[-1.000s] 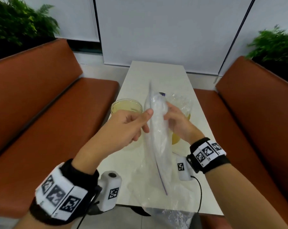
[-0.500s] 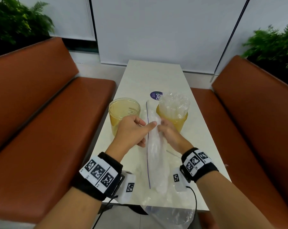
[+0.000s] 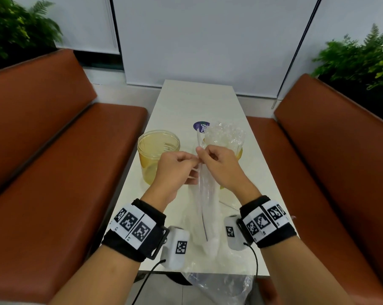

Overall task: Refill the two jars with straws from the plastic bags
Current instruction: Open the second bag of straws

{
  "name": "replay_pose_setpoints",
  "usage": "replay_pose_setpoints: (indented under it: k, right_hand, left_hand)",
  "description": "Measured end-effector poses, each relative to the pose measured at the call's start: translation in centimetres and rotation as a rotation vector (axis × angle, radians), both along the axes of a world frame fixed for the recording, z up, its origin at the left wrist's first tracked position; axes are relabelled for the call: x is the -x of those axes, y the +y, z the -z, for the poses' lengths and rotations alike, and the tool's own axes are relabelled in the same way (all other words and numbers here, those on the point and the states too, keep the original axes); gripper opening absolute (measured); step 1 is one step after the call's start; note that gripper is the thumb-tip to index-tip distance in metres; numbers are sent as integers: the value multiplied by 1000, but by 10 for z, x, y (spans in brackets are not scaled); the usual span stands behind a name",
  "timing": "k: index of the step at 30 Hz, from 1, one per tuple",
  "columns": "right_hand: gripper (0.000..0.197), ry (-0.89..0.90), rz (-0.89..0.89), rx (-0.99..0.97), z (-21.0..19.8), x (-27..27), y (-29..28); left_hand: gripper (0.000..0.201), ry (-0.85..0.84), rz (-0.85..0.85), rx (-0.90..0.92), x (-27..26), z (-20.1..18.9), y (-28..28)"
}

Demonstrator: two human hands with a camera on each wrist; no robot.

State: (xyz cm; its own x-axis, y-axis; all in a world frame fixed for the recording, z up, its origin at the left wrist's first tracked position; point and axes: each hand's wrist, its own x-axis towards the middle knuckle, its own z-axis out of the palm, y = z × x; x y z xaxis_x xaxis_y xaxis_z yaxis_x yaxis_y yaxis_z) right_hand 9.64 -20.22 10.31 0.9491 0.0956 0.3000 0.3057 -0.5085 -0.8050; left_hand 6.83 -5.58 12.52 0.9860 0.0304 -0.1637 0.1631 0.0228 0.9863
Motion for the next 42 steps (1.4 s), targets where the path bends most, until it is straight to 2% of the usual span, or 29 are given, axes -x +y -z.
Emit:
replay_pose_setpoints:
  k: [6, 11, 15, 19, 23, 26, 28, 30, 32, 33, 34, 36, 39, 42]
  right_hand:
    - [42, 97, 14, -1, 0, -3, 5]
    - [37, 114, 16, 97, -6, -2, 4]
    - [34, 129, -15, 199, -18, -2, 6]
    - [38, 160, -28, 244, -28, -1, 9]
    - [32, 212, -105, 217, -31, -3, 5]
    - [25, 282, -163, 197, -32, -4, -1]
    - [23, 343, -164, 144, -35, -2, -9]
    - [23, 374, -123, 141, -42, 1, -18]
    - [25, 342, -28, 226, -47, 3, -25]
    - [27, 303, 21, 271, -49, 3, -26]
    - [26, 250, 66, 302, -52, 4, -25]
    - [19, 168, 99, 377, -59, 4, -22]
    - [34, 184, 121, 555, -67, 0, -15]
    - [22, 158, 177, 620, -69, -1, -11]
  left_hand:
    - [13, 21, -63, -3, -1, 4, -6]
    - [19, -108, -80, -287, -4, 8, -4]
    - [16, -172, -105, -470, -5, 7, -7]
    - [11, -125, -109, -458, -3, 5, -12]
    - [5, -73, -96, -446, -1, 2, -13]
    - [17, -52, -113, -451, 1, -1, -11]
    - [26, -59, -186, -458, 2, -4, -3]
    - [20, -65, -227, -428, 4, -9, 4]
    - [6, -115, -177, -440, 6, -12, 7]
    - [6, -174, -144, -476, 8, -12, 7]
    - [15, -241, -107, -532, 8, -13, 7]
    - [23, -338, -36, -720, 6, -16, 5]
    - [27, -309, -8, -956, 4, -21, 6]
    - [28, -227, -87, -1021, 5, -27, 6]
